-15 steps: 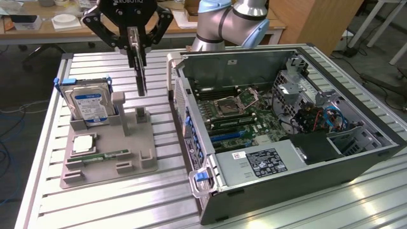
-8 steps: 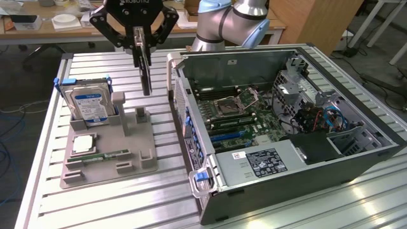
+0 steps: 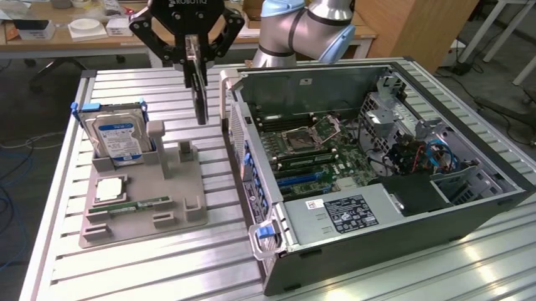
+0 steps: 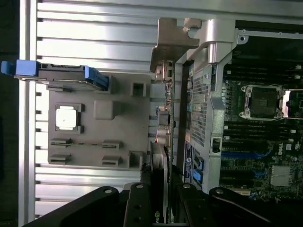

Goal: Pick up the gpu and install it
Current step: 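Pick up the gpu and move the gpu toward the slot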

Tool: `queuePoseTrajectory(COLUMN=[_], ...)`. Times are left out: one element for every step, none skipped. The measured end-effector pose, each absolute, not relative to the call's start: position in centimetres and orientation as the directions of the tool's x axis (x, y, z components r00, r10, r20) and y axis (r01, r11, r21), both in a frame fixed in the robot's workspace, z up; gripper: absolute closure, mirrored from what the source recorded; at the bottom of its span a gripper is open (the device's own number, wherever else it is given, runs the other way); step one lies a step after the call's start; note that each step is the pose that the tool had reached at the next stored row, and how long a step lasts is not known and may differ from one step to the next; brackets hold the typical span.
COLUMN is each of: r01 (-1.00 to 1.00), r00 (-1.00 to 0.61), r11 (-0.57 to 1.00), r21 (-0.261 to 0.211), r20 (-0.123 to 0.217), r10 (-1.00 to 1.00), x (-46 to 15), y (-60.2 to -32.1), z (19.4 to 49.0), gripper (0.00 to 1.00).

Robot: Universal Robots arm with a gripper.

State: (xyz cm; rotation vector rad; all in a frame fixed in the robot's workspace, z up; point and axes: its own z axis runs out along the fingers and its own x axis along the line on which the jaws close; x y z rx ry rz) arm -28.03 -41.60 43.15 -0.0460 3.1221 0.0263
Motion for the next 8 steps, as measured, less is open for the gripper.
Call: queuePoseTrajectory(r01=[-0.030, -0.030, -0.030, -0.030, -0.030, -0.030, -0.030, -0.030], r00=[-0.999, -0.999, -0.999, -0.999, -0.999, -0.999, -0.999, -0.999], r11=[0.999, 0.999, 0.999, 0.999, 0.999, 0.999, 0.999, 0.999], r21=[0.017, 0.017, 0.017, 0.017, 0.017, 0.016, 0.016, 0.017], r20=[-0.019, -0.019, -0.019, -0.019, -0.019, -0.019, -0.019, -0.019], r10=[-0.029, -0.029, -0.029, -0.029, -0.029, -0.029, -0.029, -0.029], x=[-27.89, -27.75, -27.60, -27.45, -27.31, -27.17, -27.03, -26.89], y=[-41.60, -41.60, -41.60, -41.60, -41.59, -41.60, -41.60, -41.60], z=[43.15, 43.16, 43.15, 43.15, 43.16, 43.16, 43.16, 43.16], gripper=[0.74, 0.74, 0.74, 0.74, 0.74, 0.74, 0.74, 0.74])
